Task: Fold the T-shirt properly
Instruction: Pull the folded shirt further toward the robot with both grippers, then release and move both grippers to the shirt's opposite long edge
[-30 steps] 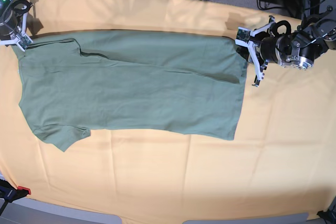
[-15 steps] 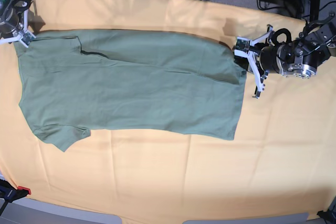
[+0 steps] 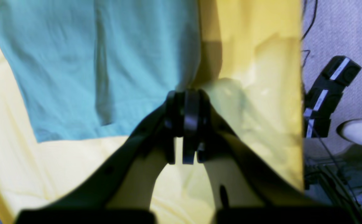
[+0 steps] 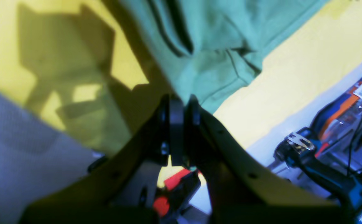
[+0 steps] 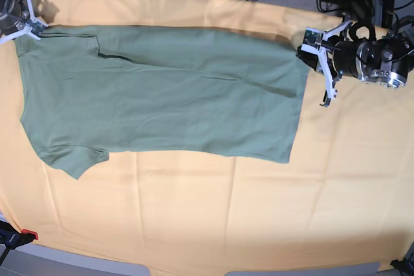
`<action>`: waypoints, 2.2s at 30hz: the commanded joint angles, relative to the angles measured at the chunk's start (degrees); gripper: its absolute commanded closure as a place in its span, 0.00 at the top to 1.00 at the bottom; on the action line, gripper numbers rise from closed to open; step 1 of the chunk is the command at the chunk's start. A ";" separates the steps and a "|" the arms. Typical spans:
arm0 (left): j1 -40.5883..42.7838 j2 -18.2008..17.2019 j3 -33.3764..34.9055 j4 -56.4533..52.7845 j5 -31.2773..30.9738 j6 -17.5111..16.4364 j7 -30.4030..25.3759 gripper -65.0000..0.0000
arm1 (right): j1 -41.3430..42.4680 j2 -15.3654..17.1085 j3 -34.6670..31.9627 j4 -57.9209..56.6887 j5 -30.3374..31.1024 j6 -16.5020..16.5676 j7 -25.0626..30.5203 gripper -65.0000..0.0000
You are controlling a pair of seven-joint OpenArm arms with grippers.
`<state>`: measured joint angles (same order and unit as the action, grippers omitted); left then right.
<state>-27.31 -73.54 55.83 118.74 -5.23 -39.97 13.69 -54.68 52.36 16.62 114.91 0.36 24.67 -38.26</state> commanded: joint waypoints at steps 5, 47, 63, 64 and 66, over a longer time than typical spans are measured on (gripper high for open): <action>-0.52 -2.99 -0.33 1.73 -3.06 -0.03 -0.37 0.00 | -4.39 1.01 0.68 2.10 -0.81 1.36 -3.43 0.00; -4.00 -12.33 -0.46 12.37 -16.55 3.82 9.46 0.53 | -19.21 0.81 14.34 17.86 -0.48 -8.83 -13.86 0.55; -4.15 -0.52 -4.20 -3.85 -21.94 31.87 11.78 0.48 | -19.93 -1.42 26.64 17.86 5.68 -13.00 -12.33 0.55; -4.15 1.16 -5.88 -6.38 -23.76 31.65 11.96 0.48 | -19.93 -1.42 26.64 17.86 5.62 -13.22 -12.33 0.55; -4.13 4.59 -10.34 -11.89 -28.72 30.08 12.20 0.48 | -19.93 -1.42 26.64 17.86 5.62 -13.79 -12.33 0.55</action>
<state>-30.24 -67.72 46.35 106.28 -34.11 -10.37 26.85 -74.28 50.50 42.52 132.11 7.11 11.55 -50.61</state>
